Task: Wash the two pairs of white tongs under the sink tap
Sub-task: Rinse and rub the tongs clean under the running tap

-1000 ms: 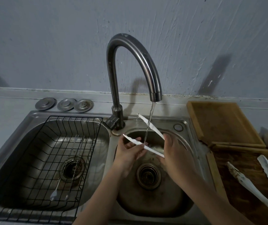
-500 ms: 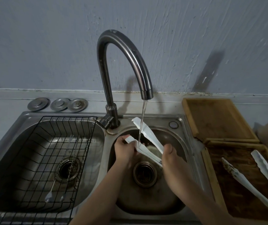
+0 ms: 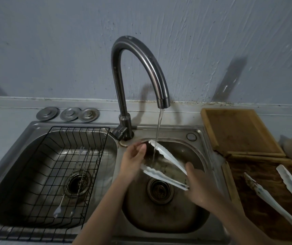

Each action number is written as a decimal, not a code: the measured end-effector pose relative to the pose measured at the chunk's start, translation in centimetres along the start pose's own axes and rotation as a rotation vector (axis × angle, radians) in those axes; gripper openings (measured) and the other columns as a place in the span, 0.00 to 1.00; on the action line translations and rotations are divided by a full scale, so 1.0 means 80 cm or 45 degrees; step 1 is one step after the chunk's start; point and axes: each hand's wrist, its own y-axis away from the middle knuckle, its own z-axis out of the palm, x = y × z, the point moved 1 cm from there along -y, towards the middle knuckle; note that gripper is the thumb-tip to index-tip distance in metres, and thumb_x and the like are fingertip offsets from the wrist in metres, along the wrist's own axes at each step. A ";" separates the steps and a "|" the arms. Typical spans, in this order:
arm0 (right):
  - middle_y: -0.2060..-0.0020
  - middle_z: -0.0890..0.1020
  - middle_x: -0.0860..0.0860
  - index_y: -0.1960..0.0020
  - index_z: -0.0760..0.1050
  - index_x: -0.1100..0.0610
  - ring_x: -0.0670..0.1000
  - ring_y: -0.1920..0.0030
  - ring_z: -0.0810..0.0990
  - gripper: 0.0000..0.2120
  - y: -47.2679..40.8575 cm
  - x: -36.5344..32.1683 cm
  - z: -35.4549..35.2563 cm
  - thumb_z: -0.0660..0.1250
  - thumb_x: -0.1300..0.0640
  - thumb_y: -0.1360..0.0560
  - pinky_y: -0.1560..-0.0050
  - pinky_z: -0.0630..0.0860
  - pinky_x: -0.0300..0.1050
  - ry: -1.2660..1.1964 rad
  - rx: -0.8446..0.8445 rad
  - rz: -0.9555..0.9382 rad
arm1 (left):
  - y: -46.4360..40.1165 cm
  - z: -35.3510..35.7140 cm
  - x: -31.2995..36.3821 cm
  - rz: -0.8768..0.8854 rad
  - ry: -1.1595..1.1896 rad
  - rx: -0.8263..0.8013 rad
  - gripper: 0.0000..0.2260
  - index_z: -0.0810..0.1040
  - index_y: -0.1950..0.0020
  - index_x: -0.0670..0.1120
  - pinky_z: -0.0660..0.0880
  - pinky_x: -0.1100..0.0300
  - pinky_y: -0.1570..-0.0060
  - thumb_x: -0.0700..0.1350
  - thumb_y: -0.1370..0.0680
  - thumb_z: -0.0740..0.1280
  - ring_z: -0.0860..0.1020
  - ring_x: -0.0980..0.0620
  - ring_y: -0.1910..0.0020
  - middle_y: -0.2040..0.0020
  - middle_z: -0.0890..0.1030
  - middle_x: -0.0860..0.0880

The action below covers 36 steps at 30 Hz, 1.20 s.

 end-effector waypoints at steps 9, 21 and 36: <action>0.58 0.75 0.46 0.53 0.65 0.44 0.44 0.61 0.78 0.22 0.009 -0.001 0.015 0.73 0.58 0.39 0.67 0.75 0.37 -0.261 -0.282 -0.069 | 0.003 0.007 0.002 0.031 -0.035 -0.058 0.23 0.77 0.42 0.42 0.81 0.60 0.53 0.37 0.35 0.78 0.84 0.53 0.53 0.51 0.85 0.47; 0.51 0.79 0.50 0.44 0.69 0.56 0.49 0.50 0.79 0.27 0.012 0.010 0.011 0.75 0.58 0.40 0.54 0.82 0.44 -0.355 -0.315 0.017 | -0.024 0.028 -0.007 0.079 -0.218 -0.096 0.11 0.76 0.42 0.42 0.79 0.63 0.55 0.41 0.23 0.67 0.83 0.57 0.56 0.56 0.84 0.51; 0.64 0.74 0.45 0.60 0.63 0.45 0.44 0.67 0.76 0.21 0.010 0.002 0.008 0.74 0.60 0.39 0.75 0.70 0.32 -0.232 -0.191 0.000 | -0.009 0.030 0.007 -0.195 0.360 0.031 0.13 0.79 0.48 0.40 0.81 0.54 0.57 0.38 0.18 0.55 0.84 0.53 0.61 0.63 0.85 0.48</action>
